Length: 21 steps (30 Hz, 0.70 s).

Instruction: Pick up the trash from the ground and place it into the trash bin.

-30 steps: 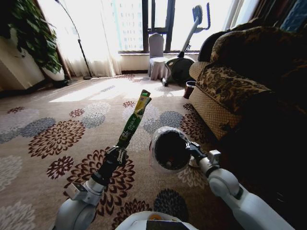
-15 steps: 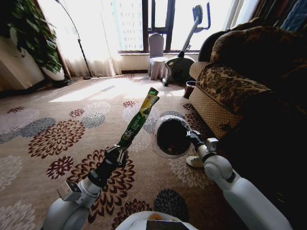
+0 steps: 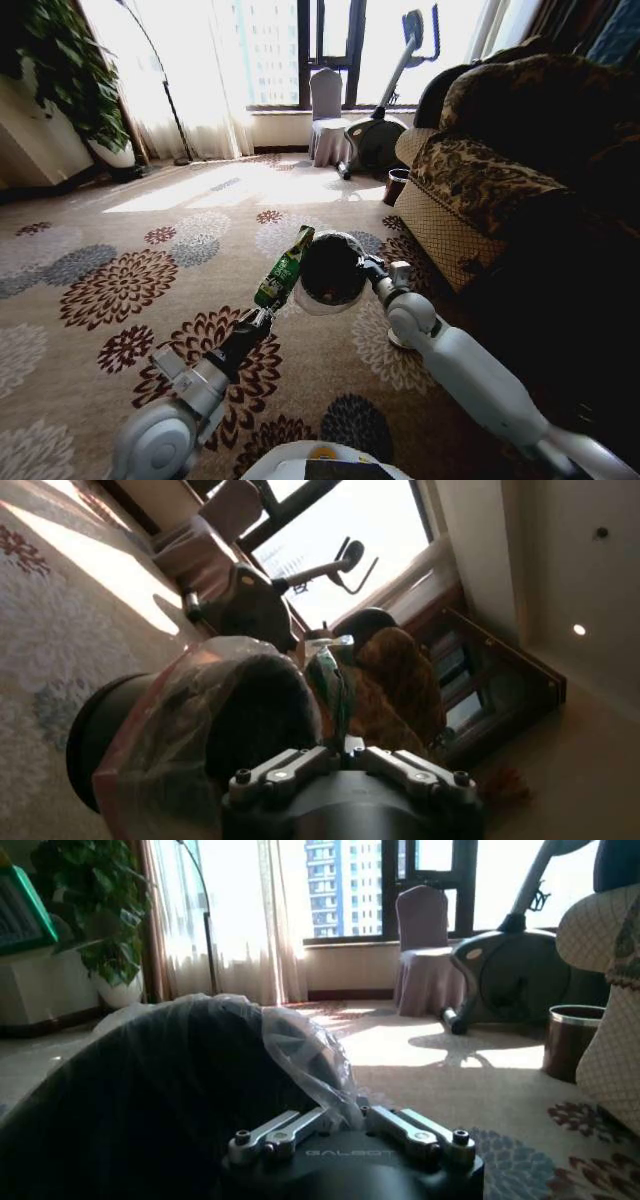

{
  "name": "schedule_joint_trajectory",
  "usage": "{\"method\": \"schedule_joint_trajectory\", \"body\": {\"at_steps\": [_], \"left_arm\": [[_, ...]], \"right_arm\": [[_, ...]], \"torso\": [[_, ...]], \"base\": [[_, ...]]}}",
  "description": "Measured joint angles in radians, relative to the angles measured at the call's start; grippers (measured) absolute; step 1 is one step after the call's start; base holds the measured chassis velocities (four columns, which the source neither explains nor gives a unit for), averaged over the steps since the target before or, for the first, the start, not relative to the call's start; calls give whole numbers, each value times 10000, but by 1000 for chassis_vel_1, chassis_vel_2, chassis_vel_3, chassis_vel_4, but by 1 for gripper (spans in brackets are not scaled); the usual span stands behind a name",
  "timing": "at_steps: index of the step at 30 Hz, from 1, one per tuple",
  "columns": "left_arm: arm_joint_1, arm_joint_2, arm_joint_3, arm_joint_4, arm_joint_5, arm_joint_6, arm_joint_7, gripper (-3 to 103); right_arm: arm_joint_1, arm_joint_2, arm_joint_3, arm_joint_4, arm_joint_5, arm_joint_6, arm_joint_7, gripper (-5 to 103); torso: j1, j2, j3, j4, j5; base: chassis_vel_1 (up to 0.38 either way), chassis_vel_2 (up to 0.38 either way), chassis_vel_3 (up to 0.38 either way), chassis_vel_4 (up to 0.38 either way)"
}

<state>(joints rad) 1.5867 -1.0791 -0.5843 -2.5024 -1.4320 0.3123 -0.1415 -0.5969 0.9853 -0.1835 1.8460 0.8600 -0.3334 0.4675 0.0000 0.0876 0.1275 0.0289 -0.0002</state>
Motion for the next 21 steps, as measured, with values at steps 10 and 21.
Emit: {"method": "schedule_joint_trajectory", "body": {"at_steps": [10, 21], "left_arm": [[-1418, -557, -121, 8, -4196, 963, -2972, 0], [-1334, -1025, -189, 18, -5293, 824, -4470, 0]], "right_arm": [[323, 204, -327, -327, 4, 14, 69, 0], [2581, 2440, -2666, -3258, -744, 980, 283, 0]], "torso": [[0, 1, -2, -15, 0], [0, 0, -1, -4, -3]], "base": [[0, 0, 0, 0], [0, 0, 0, 0]]}}
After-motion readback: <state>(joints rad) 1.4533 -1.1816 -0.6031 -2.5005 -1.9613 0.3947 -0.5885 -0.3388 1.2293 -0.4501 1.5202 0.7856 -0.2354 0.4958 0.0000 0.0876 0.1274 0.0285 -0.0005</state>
